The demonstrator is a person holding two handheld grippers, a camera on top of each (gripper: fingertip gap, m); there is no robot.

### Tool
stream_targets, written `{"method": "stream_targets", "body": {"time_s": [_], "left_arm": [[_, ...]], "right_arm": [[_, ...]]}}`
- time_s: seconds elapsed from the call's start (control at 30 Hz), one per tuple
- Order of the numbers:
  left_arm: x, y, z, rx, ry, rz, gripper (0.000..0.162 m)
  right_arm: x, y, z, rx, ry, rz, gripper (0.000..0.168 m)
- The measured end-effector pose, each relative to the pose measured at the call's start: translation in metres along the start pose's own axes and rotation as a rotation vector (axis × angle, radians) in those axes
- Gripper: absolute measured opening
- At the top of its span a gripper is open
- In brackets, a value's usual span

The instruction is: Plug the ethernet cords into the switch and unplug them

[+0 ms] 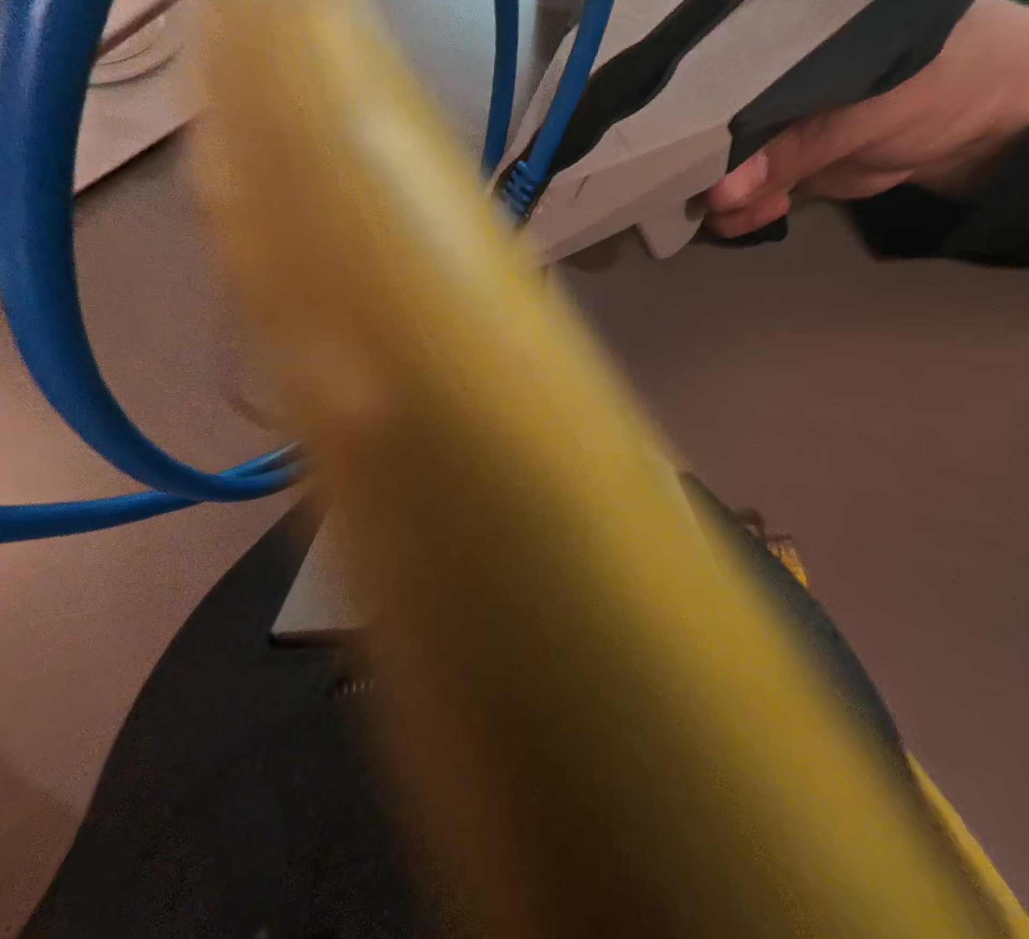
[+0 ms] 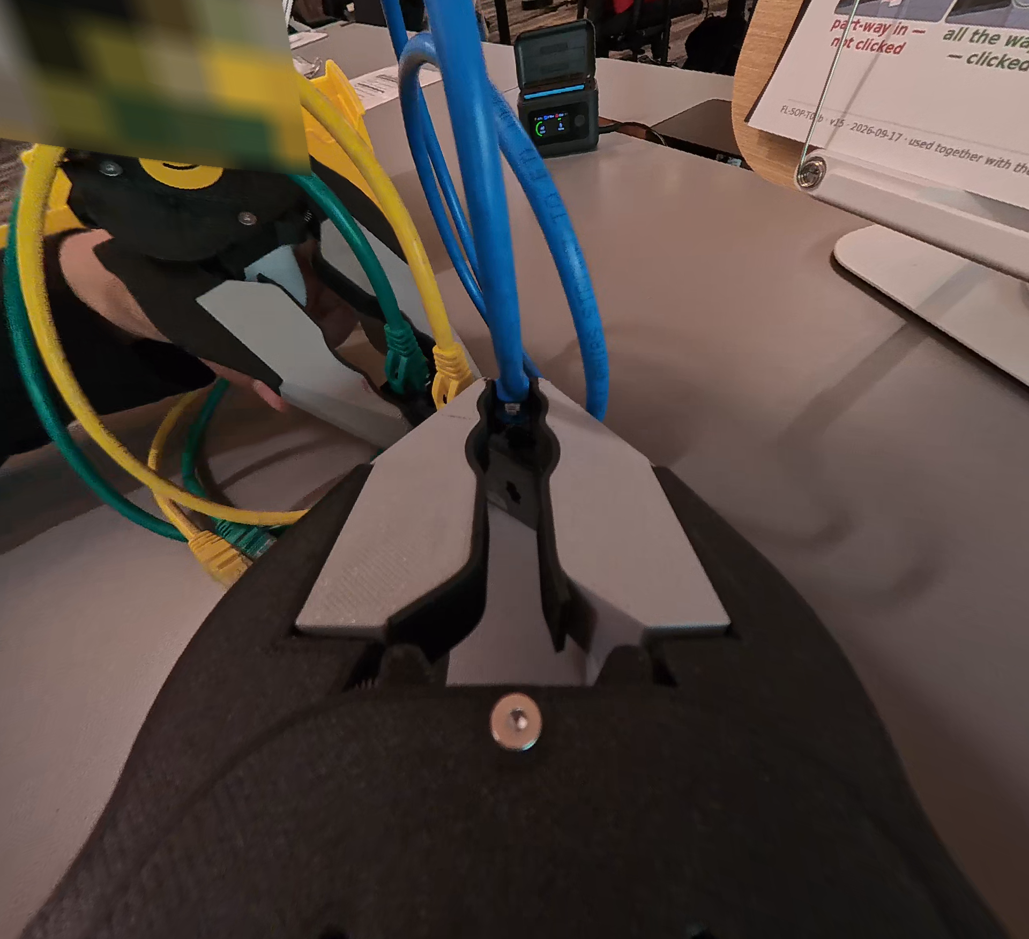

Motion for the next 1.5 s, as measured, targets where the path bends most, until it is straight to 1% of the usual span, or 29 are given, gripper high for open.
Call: {"method": "stream_targets", "body": {"time_s": [0.03, 0.1, 0.17, 0.33, 0.43, 0.57, 0.67, 0.87, 0.93, 1.07, 1.17, 1.3, 1.5], "left_arm": [[-0.001, 0.001, 0.001, 0.021, -0.008, 0.004, 0.026], [-0.007, -0.001, 0.011, 0.020, 0.030, 0.018, 0.025], [-0.013, -0.002, 0.018, -0.025, 0.056, -0.007, 0.026], [-0.014, -0.003, 0.017, -0.011, 0.037, -0.021, 0.026], [-0.015, -0.004, 0.015, -0.035, 0.033, -0.042, 0.026], [-0.016, -0.002, 0.014, -0.087, 0.038, -0.099, 0.026], [-0.017, -0.002, 0.013, -0.085, 0.038, -0.114, 0.026], [-0.006, 0.007, 0.000, -0.147, -0.029, -0.258, 0.026], [-0.004, 0.010, -0.002, -0.215, -0.031, -0.336, 0.026], [0.001, 0.012, -0.013, -0.286, -0.055, -0.433, 0.025], [0.004, 0.014, -0.017, -0.377, -0.036, -0.521, 0.025], [0.005, 0.011, -0.021, -0.418, -0.030, -0.550, 0.025], [0.013, 0.006, -0.032, -0.491, -0.071, -0.613, 0.025]], "right_arm": [[0.000, 0.001, 0.000, -0.002, 0.001, -0.006, 0.009], [-0.001, 0.001, 0.000, -0.006, 0.000, -0.011, 0.009], [-0.001, 0.001, 0.000, -0.005, 0.001, -0.011, 0.009], [-0.001, 0.001, 0.000, 0.000, 0.002, -0.009, 0.009], [-0.002, 0.005, 0.000, -0.011, 0.003, -0.030, 0.009], [0.001, 0.005, -0.003, 0.001, -0.002, -0.017, 0.009], [0.006, 0.006, -0.008, 0.014, -0.018, -0.009, 0.009], [0.020, 0.001, -0.012, 0.024, -0.031, 0.029, 0.009], [0.024, 0.003, -0.015, 0.024, -0.047, 0.029, 0.009], [0.029, 0.003, -0.022, 0.044, -0.084, 0.047, 0.009], [0.031, 0.004, -0.024, 0.053, -0.096, 0.052, 0.009], [0.031, 0.010, -0.024, 0.045, -0.107, 0.015, 0.009], [0.032, 0.012, -0.025, 0.030, -0.127, 0.004, 0.009]]}}
Point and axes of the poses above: each gripper's, where its closed fingertips meet, x back along the fingers, z out of its underside, y = z × x across the jaws, the point moved 1 cm from there along x, back along the fingers, and after that the axes turned 4 degrees about -x, right-handed, at the moved point
